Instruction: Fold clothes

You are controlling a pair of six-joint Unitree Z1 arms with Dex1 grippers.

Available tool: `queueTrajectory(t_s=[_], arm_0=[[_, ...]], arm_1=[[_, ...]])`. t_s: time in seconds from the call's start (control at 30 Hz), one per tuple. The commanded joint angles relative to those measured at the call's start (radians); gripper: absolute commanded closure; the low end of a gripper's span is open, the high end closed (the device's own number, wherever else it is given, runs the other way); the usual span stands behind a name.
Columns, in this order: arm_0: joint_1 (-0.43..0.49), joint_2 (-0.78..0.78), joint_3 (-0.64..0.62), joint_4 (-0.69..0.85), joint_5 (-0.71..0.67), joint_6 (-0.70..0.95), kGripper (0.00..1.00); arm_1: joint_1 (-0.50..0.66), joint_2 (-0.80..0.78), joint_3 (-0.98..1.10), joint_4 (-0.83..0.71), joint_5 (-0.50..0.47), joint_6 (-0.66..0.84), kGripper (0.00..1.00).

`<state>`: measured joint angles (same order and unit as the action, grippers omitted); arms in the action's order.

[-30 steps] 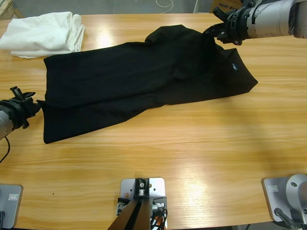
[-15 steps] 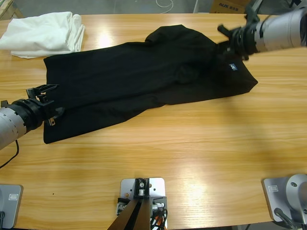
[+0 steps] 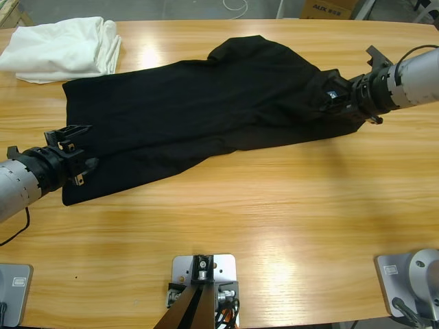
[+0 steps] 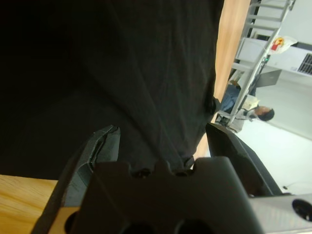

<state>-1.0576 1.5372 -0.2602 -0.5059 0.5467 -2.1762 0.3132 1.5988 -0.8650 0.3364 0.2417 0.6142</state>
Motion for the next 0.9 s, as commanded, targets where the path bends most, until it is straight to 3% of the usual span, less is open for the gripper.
queueTrajectory(t_s=[0.03,0.07,0.1,0.13,0.17,0.2,0.3,0.47,0.6,0.73,0.8,0.9], arm_0=[[-0.021,0.028,0.047,-0.026,-0.014,-0.004,0.308],[-0.021,0.027,0.050,-0.027,-0.014,-0.006,0.308],[-0.022,0.027,0.051,-0.027,-0.014,-0.007,0.308],[-0.021,0.027,0.053,-0.028,-0.014,-0.008,0.308],[-0.022,0.027,0.053,-0.028,-0.014,-0.008,0.308],[-0.021,0.028,0.055,-0.028,-0.014,-0.008,0.308],[-0.023,0.037,0.055,-0.030,-0.014,-0.011,0.308],[-0.027,0.049,0.054,-0.059,-0.016,-0.011,0.308],[-0.034,0.046,0.060,-0.063,-0.016,-0.011,0.308],[-0.036,0.032,0.065,-0.065,-0.016,-0.008,0.308],[-0.040,0.028,0.067,-0.065,-0.022,0.007,0.308],[-0.066,0.025,0.062,-0.065,-0.072,0.082,0.308]], arm_1=[[0.012,0.217,-0.054,0.016,0.006,-0.019,1.000],[0.012,0.244,-0.061,0.018,0.007,-0.021,1.000],[0.012,0.265,-0.065,0.025,0.007,-0.023,0.769],[0.012,0.273,-0.070,0.049,-0.003,-0.024,0.347],[0.012,0.267,-0.077,0.084,-0.036,-0.024,0.142],[0.012,0.243,-0.078,0.111,-0.083,-0.022,0.030],[0.012,0.137,-0.080,0.159,-0.198,-0.022,0.000],[0.020,0.005,-0.108,0.197,-0.266,-0.030,0.000],[0.047,-0.094,-0.109,0.149,-0.121,-0.074,0.072],[0.078,-0.145,-0.016,0.116,-0.021,0.026,0.082],[0.110,-0.179,0.118,-0.065,0.026,0.071,0.148],[0.139,-0.139,0.281,-0.346,0.074,0.148,0.167]])
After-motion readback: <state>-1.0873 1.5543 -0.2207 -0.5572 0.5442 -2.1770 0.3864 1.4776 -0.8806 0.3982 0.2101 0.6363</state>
